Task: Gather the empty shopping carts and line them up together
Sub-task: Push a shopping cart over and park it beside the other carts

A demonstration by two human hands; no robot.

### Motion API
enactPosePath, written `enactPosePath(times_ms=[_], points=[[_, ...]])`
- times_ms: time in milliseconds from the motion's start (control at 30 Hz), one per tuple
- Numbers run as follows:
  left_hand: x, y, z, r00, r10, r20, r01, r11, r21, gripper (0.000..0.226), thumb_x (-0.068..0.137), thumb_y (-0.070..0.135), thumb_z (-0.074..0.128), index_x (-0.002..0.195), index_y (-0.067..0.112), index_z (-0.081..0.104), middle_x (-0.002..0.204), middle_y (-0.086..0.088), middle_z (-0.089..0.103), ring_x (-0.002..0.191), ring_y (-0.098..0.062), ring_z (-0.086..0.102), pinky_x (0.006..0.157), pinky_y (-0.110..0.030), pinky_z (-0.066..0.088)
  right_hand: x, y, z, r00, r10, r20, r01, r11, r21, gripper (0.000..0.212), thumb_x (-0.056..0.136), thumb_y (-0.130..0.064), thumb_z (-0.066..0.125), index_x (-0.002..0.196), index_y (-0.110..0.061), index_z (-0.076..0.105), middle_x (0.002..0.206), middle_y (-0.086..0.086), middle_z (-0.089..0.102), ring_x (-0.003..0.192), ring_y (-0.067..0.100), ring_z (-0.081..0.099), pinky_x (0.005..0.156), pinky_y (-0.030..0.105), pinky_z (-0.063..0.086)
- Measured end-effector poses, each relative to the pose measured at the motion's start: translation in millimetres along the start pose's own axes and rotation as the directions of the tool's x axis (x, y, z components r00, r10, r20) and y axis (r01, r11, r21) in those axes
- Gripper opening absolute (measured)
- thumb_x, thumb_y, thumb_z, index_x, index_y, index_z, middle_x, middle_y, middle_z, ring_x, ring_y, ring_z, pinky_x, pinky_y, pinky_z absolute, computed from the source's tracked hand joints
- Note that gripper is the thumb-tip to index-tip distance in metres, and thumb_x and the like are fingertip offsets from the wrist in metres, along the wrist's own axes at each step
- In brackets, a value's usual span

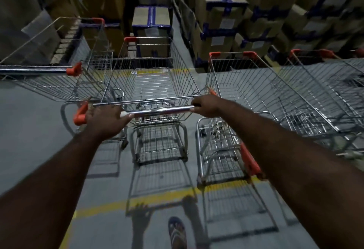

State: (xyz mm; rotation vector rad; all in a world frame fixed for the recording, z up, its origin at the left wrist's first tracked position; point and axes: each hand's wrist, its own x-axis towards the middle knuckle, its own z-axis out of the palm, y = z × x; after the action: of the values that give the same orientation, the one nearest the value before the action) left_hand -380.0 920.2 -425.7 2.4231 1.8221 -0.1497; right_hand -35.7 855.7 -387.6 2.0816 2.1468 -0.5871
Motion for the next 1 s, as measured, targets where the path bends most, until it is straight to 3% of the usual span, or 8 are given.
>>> enactPosePath(times_ms=[67,133,200,400,500,867,1000], points=[[-11.4,-0.4,2.5,1.0,0.012,-0.007,-0.012,1.0,-0.002,0.08,0.087,0.084,0.02,0.132,0.032,0.06,0.131,-0.013,0.061,0.126,-0.038,0.052,0.107,-0.061,0.029,-12.9,-7.5,4.1,1.0,0.002,-0.008,-0.002,1.0,-0.007,0.036,0.104,-0.038,0.049,0.126,-0.013,0.063,0.122,0.011,0.065,0.115,0.027,0.058,0.093,0.03,0.038],[-22.8,-1.7,4.5,1.0,0.023,-0.018,-0.023,1.0,0.001,0.069,0.092,0.079,0.027,0.129,0.031,0.061,0.131,-0.013,0.061,0.127,-0.038,0.052,0.108,-0.061,0.029,-25.4,-12.5,13.3,0.999,0.005,-0.035,-0.006,1.0,-0.007,0.035,0.105,-0.038,0.048,0.127,-0.016,0.064,0.122,0.008,0.065,0.118,0.025,0.058,0.11,0.038,0.029],[-32.7,-4.0,5.5,0.999,0.029,-0.024,-0.028,1.0,0.013,0.067,0.092,0.078,0.027,0.127,0.03,0.061,0.131,-0.012,0.062,0.126,-0.037,0.053,0.109,-0.061,0.028,-37.6,-15.5,22.6,0.996,0.015,-0.083,-0.014,1.0,0.009,0.035,0.105,-0.039,0.048,0.127,-0.017,0.064,0.123,0.006,0.066,0.121,0.023,0.056,0.118,0.044,0.018],[-59.5,-6.3,10.2,0.999,0.038,-0.025,-0.038,0.999,0.018,0.067,0.091,0.078,0.029,0.126,0.031,0.062,0.134,-0.01,0.06,0.125,-0.037,0.052,0.102,-0.054,0.034,-63.0,-18.9,48.6,0.995,0.042,-0.095,-0.041,0.999,0.014,0.036,0.104,-0.046,0.044,0.128,-0.026,0.062,0.118,-0.001,0.069,0.119,0.019,0.06,0.121,0.051,0.012],[-74.4,-5.5,12.7,0.998,0.049,-0.041,-0.049,0.999,0.023,0.068,0.091,0.079,0.029,0.123,0.031,0.063,0.132,-0.009,0.061,0.123,-0.037,0.054,0.101,-0.053,0.035,-77.5,-22.1,59.6,0.988,0.048,-0.145,-0.049,0.999,-0.001,0.035,0.104,-0.047,0.042,0.127,-0.029,0.062,0.116,-0.003,0.071,0.119,0.019,0.061,0.122,0.054,-0.004],[-118.7,-5.3,12.0,0.997,0.067,-0.03,-0.067,0.998,0.01,0.067,0.091,0.079,0.028,0.127,0.032,0.06,0.137,-0.011,0.059,0.129,-0.038,0.05,0.106,-0.055,0.031,-122.5,-45.2,91.8,0.94,0.164,-0.299,-0.111,0.976,0.186,0.026,0.101,-0.041,0.052,0.12,-0.032,0.067,0.109,-0.004,0.073,0.118,0.02,0.061,0.121,0.057,0.001],[-132.1,-1.5,9.8,0.998,0.063,-0.031,-0.063,0.998,-0.009,0.073,0.09,0.082,0.023,0.13,0.032,0.06,0.138,-0.012,0.058,0.131,-0.039,0.048,0.107,-0.056,0.03,-138.9,-59.7,96.5,0.898,0.22,-0.38,-0.158,0.969,0.189,0.02,0.1,-0.036,0.055,0.113,-0.03,0.07,0.111,-0.001,0.072,0.122,0.023,0.057,0.12,0.049,0.003]])
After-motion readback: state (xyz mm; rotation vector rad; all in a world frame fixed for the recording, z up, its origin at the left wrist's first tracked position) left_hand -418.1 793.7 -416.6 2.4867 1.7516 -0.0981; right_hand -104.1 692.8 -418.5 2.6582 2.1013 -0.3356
